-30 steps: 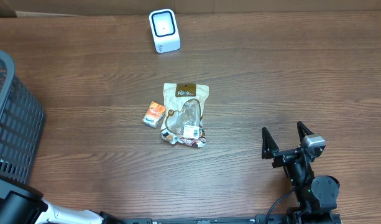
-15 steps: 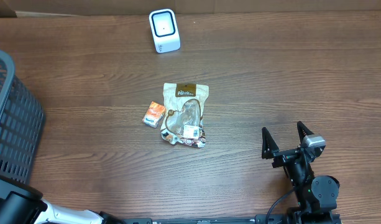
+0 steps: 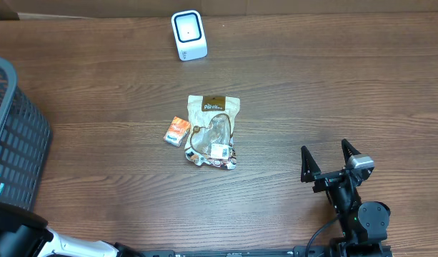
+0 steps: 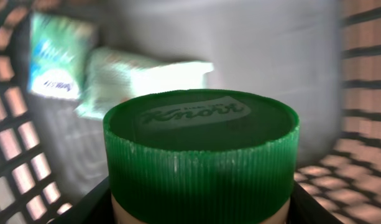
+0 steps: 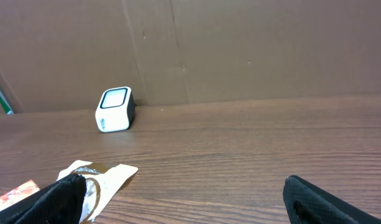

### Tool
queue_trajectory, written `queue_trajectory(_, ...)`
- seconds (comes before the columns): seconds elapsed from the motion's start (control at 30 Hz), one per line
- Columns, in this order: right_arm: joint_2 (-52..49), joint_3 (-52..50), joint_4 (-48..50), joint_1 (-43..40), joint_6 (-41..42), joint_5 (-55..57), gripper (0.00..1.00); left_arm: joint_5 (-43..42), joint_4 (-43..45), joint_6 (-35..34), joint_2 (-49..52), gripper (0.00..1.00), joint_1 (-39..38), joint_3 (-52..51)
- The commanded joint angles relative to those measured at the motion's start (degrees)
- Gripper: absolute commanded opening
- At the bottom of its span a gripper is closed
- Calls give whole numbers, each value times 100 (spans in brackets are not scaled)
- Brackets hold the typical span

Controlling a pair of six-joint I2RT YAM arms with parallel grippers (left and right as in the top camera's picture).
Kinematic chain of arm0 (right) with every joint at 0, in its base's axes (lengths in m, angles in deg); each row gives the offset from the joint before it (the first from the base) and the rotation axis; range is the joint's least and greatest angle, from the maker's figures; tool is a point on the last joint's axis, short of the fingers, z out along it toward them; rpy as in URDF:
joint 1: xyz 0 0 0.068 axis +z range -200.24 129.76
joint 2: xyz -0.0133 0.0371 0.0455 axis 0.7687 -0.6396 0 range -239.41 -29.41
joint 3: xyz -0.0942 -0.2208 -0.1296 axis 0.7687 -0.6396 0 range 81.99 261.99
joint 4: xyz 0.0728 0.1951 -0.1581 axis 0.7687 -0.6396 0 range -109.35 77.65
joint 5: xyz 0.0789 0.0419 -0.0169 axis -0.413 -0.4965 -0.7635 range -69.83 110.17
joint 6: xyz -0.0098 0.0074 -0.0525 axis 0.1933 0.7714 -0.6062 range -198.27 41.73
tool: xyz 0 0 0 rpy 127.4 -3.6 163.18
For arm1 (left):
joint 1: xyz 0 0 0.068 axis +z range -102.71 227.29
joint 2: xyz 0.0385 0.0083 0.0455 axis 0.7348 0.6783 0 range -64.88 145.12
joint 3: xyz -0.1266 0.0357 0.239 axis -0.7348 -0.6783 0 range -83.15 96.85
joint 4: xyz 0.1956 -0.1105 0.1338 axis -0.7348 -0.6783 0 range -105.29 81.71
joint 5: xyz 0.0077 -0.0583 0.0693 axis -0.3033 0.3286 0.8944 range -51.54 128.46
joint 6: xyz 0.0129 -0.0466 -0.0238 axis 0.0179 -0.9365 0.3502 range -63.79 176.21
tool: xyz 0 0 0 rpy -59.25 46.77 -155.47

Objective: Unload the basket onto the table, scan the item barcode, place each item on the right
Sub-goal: 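Reach the left gripper into the basket and grasp a green-capped bottle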

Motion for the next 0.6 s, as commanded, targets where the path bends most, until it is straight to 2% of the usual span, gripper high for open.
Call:
queue_trajectory(0.0, 68, -61, 31, 33, 39, 15, 100, -1152, -177, 0, -26, 33, -63, 909)
queue_trajectory(0.33, 68, -61, 31, 33, 39, 15, 100, -2474, -852, 7, -120, 31, -595, 3005)
queue_trajectory(0.57, 68, -61, 31, 33, 39, 15, 100, -2535, -1440, 223, -496, 31, -1886, 3506)
